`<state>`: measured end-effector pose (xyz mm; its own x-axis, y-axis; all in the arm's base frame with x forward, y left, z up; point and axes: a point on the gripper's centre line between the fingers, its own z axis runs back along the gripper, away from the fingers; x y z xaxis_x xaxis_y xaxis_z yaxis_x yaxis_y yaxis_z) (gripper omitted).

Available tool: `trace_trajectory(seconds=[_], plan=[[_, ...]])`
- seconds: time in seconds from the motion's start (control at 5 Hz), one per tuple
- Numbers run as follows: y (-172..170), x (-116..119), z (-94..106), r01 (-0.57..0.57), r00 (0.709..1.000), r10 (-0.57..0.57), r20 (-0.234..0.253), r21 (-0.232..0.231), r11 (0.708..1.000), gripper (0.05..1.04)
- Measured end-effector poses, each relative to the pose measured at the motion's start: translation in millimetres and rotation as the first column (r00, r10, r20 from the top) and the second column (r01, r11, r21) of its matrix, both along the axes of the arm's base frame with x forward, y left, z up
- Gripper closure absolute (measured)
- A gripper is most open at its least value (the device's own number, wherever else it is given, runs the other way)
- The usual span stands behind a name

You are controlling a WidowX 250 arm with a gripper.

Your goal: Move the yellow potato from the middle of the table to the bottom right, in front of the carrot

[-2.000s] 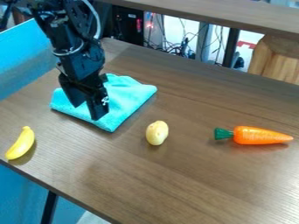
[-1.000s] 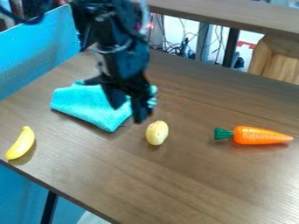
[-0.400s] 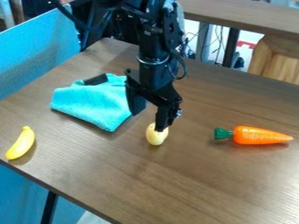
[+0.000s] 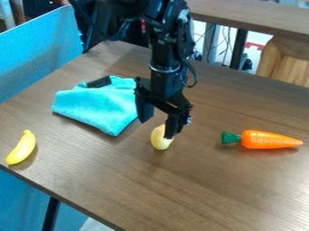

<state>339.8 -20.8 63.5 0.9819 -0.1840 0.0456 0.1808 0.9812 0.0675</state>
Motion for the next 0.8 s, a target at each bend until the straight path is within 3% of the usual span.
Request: trace_trajectory(seconds=[0.4, 0.8], plan=[[-2, 8, -1.8, -0.055, 0.998, 0.055, 0.014, -0.012, 0.998, 0.083], [3, 15, -29.5, -0.153, 0.986, 0.155, -0.057, 0.039, 0.987, 0.083]])
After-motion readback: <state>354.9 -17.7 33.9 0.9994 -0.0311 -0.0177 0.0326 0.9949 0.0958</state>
